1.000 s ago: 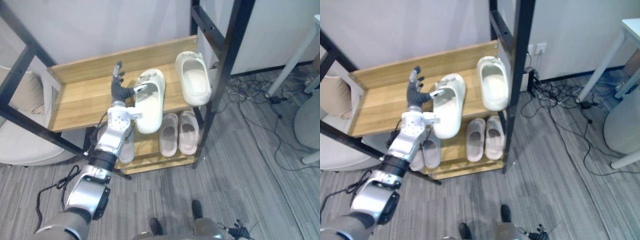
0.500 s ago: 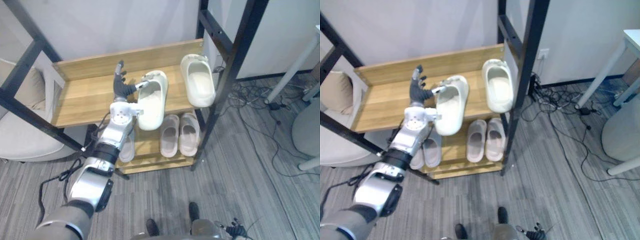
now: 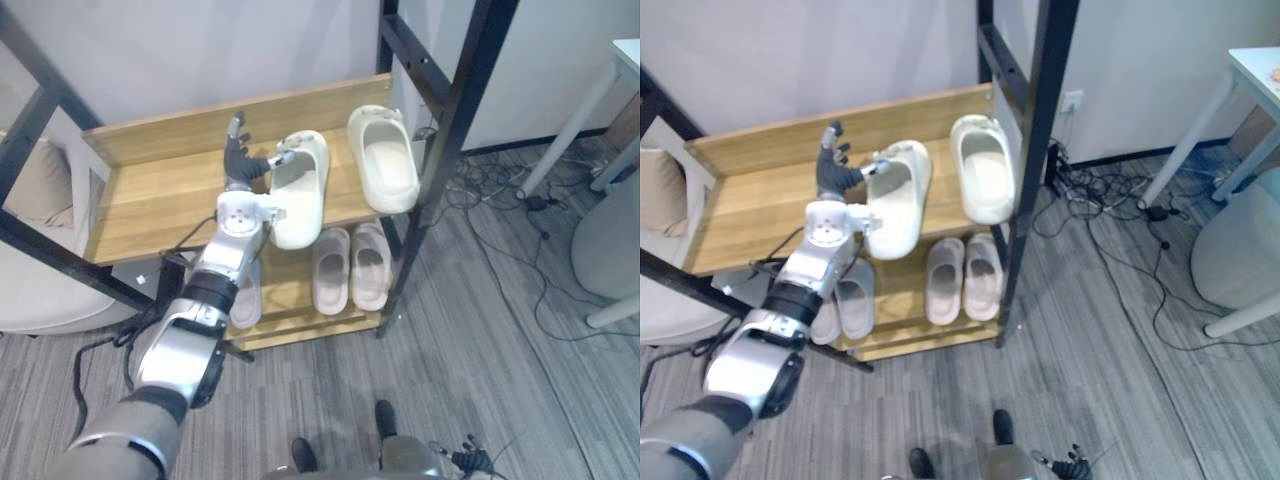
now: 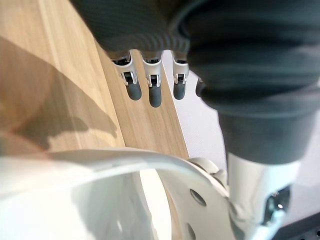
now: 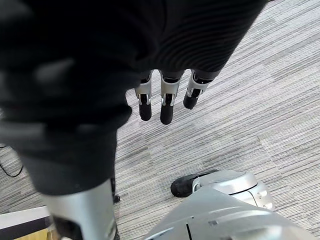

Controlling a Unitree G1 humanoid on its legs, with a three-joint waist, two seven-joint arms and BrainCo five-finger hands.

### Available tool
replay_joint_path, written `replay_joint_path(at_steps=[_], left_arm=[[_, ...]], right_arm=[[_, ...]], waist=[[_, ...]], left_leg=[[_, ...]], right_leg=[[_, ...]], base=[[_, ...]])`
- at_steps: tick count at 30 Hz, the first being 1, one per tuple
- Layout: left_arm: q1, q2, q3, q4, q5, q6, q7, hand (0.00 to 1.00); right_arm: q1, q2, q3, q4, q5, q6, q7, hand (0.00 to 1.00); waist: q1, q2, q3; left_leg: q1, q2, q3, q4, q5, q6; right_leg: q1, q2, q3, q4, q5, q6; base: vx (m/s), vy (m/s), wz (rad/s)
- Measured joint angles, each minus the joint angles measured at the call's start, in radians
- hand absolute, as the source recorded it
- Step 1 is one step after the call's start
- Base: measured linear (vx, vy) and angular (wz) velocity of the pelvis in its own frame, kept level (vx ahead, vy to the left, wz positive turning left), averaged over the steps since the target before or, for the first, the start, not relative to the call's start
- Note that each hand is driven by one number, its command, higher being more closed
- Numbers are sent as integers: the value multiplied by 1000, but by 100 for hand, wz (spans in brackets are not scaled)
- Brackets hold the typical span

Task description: Organize the slippers on the shoe rack

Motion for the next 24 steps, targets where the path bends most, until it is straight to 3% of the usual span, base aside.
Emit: replay_joint_path(at_steps=[13, 17, 24], left_arm=[[7, 1, 4, -153, -125, -35, 3, 0], [95, -7, 5, -297, -141, -53, 3, 0], [328, -101, -11, -434, -139, -53, -1, 0]], right_arm=[[0, -3, 1, 2, 0, 6, 1, 0], [-5, -5, 4, 8, 0, 11, 2, 0], [-27, -16, 24, 41, 0, 14, 4, 0]], waist=[[17, 0, 0], [18, 0, 0], [32, 0, 0]], left_leg=[[0, -4, -49, 0, 11, 7], [3, -2, -50, 0, 11, 7], [12, -2, -56, 0, 11, 8]], right_leg=[[26, -10, -47, -3, -1, 1], [29, -8, -47, -3, -1, 0], [42, -9, -53, -4, -1, 1]], base=[[-25, -4, 11], [0, 0, 0], [-9, -3, 2]])
